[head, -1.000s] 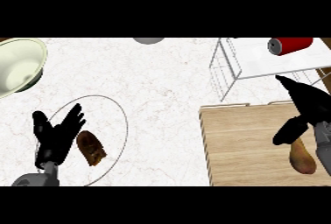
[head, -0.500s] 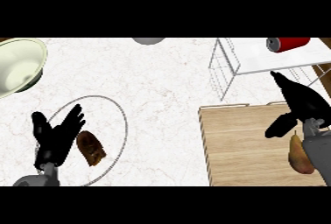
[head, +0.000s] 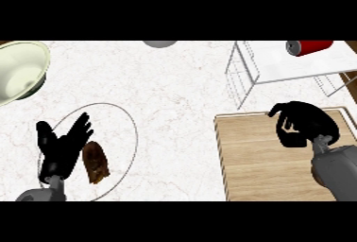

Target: Pick the can from the tray and place it in the tiered shelf

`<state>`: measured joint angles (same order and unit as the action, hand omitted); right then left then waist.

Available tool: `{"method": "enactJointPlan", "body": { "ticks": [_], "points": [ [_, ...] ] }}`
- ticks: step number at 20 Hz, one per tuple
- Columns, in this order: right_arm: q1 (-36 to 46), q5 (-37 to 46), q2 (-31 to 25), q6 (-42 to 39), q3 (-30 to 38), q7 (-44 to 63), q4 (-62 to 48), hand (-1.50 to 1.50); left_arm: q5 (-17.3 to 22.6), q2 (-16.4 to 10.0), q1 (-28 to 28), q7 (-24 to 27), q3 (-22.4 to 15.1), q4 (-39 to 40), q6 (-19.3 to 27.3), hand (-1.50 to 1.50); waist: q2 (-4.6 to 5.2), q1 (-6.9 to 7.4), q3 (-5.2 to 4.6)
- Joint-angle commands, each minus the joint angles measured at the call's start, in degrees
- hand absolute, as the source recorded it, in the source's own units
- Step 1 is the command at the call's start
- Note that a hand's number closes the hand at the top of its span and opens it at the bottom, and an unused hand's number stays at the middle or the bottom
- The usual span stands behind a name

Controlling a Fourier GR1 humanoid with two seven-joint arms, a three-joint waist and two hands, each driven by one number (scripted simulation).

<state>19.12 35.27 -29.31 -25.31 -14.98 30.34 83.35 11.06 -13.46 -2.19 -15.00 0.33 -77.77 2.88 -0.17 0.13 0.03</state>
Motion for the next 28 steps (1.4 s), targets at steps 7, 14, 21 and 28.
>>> {"method": "enactJointPlan", "body": {
  "ticks": [7, 14, 21, 28],
  "points": [
    [-0.98, 0.99, 3.33, 0.33, 2.05, -8.8, 5.11, 1.5, 0.0, -0.23, 0.43, -3.53, 1.33, -2.71, -1.28, 0.0, 0.12, 0.0, -0.02],
    [-7.79, -4.04, 9.28, 4.97, -0.37, -20.37, 9.37, 1.5, -0.42, -0.69, 1.8, -2.65, 1.25, -2.85, -2.19, 0.0, 0.04, -0.15, 0.0],
    [-10.92, -9.44, 5.99, 4.82, 9.48, -14.88, 31.8, 1.5, -0.14, -0.21, 2.9, -2.24, 2.62, -2.31, -1.47, 0.0, -0.21, -0.94, -0.07],
    [-0.32, -22.47, 2.1, -1.66, 25.05, 1.85, 41.45, 1.5, 0.18, -0.08, 1.25, -0.91, 3.15, -0.04, -3.04, 0.0, -0.02, -0.55, -0.1]
  ]
}}
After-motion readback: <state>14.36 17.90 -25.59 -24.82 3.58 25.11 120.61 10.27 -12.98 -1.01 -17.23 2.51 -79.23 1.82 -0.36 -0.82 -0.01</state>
